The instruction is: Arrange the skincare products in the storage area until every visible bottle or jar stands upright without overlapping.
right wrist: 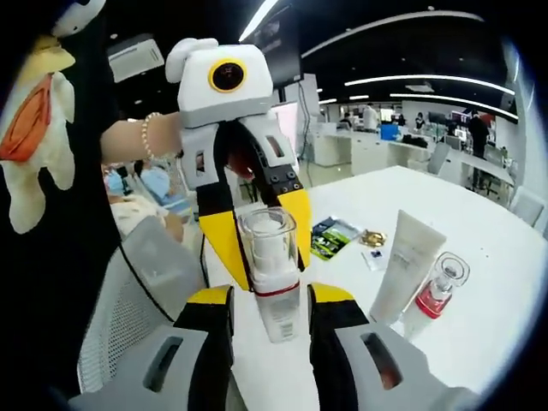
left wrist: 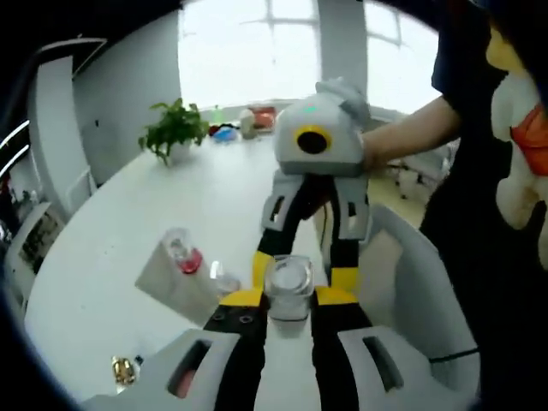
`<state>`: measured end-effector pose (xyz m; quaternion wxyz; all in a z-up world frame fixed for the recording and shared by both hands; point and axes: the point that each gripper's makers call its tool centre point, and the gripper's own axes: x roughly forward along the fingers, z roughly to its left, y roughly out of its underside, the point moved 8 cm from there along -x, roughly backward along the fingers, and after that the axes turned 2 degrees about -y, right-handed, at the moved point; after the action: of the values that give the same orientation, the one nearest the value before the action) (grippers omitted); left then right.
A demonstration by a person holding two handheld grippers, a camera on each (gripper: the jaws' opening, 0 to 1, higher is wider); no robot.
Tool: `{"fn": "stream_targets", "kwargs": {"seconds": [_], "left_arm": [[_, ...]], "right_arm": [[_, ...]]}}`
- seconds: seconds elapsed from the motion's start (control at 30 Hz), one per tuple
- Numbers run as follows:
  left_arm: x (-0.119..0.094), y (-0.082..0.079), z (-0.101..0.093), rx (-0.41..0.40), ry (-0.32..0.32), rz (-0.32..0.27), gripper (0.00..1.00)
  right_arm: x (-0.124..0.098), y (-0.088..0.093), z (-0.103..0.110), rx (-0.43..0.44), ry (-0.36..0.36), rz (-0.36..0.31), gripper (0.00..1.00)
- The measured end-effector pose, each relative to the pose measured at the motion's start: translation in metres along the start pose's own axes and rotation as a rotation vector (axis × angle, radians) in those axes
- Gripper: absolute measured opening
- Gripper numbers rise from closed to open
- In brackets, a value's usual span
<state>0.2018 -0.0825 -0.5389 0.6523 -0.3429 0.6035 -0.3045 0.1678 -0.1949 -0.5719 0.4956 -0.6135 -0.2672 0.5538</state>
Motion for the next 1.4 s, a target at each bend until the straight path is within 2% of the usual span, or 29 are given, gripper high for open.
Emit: {"fn": "stream_targets", "kwargs": {"seconds": [0.2, 0.53, 0.83, 1.1, 1.4], "left_arm": [[0.010, 0.013, 0.012, -0.028, -0.018, -0.003, 0.23], [0.030, 0.034, 0.031, -0.067, -0.048, 0.002, 0.23], [0.049, 0.043, 0.044, -0.086, -0.068, 0.007, 0.23], [0.061, 0.046, 0.052, -0.083, -0.091, 0.011, 0.23], [0.071, 0.054, 0.057, -0.095, -0.104, 0.021, 0.22]], "right_arm": [[-0.005, 0.012, -0.006, 0.088, 0.032, -0.005, 0.42], [-0.017, 0.030, -0.004, 0.164, 0.084, -0.001, 0.50], [-0.024, 0.046, -0.006, 0.222, 0.145, 0.005, 0.60], [-0.027, 0.055, -0.006, 0.267, 0.195, -0.004, 0.64], [-0.032, 0.067, -0.007, 0.314, 0.257, 0.008, 0.75]]}}
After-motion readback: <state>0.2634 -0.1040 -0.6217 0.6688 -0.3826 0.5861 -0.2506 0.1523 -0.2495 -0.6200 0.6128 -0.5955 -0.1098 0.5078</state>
